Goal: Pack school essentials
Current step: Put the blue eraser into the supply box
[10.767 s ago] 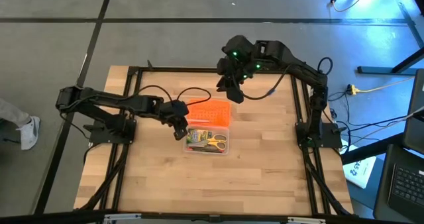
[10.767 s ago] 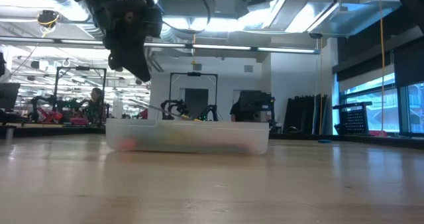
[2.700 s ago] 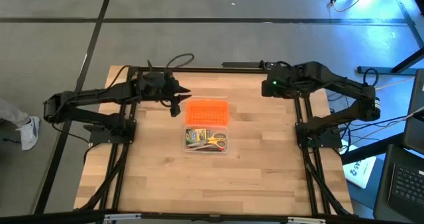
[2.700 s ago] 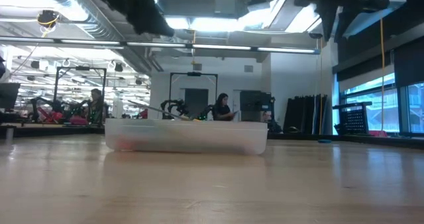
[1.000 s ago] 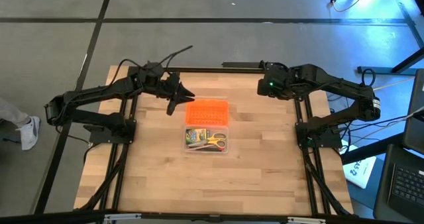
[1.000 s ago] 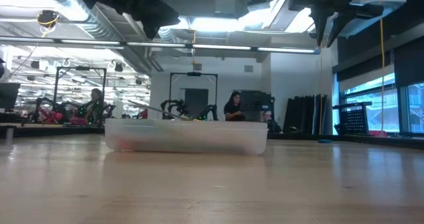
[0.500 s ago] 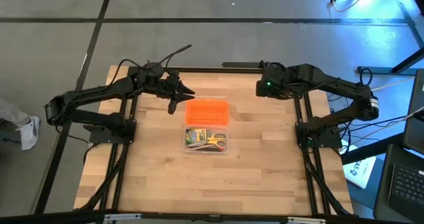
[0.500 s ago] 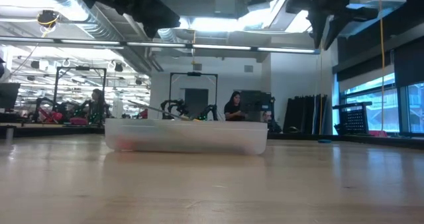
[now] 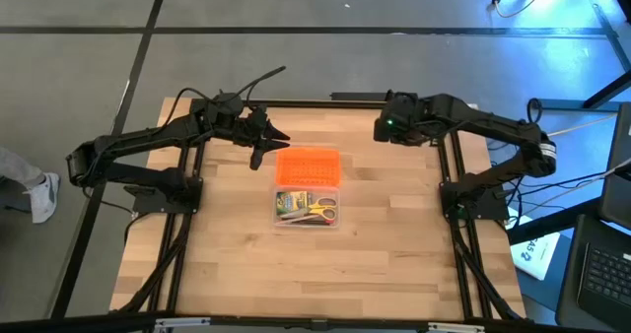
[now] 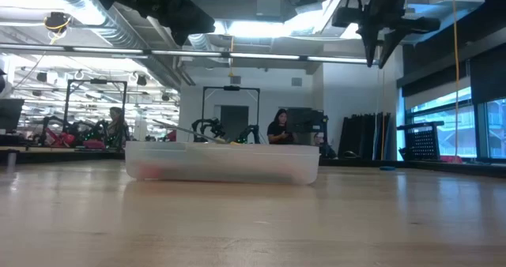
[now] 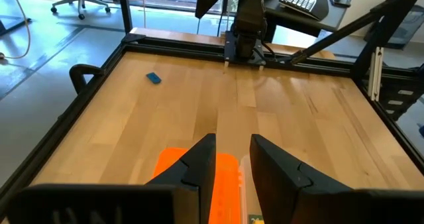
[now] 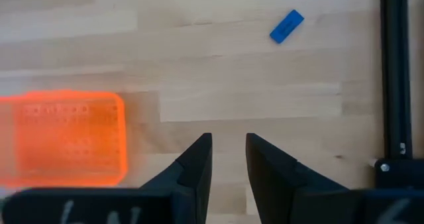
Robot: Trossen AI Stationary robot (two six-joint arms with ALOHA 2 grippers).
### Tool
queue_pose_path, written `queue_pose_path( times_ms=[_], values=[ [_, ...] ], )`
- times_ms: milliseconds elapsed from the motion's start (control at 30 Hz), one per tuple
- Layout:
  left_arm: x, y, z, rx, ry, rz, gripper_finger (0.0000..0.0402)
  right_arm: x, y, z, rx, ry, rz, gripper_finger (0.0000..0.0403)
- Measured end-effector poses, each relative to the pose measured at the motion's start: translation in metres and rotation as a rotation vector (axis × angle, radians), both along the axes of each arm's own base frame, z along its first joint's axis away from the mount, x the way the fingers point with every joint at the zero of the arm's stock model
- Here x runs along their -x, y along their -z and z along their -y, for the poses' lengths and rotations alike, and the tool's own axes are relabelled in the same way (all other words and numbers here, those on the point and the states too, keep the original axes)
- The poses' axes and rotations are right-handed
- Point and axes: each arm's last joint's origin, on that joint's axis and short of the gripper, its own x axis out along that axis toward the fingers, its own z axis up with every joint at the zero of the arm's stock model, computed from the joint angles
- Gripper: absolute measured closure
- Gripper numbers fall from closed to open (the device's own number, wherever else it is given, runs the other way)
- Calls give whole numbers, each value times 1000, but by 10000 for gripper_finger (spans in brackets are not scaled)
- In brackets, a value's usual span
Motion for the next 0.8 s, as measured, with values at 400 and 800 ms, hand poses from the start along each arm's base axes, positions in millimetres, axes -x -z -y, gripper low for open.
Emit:
queue_pose_path(
  times_ms=[400,800],
  values=[
    [0,0,0,-2,1,-1,315,2,1,9,-24,34,-1,303],
    [0,0,1,-97,40,-5,315,1,4,10,-10,57,-24,290]
  ],
)
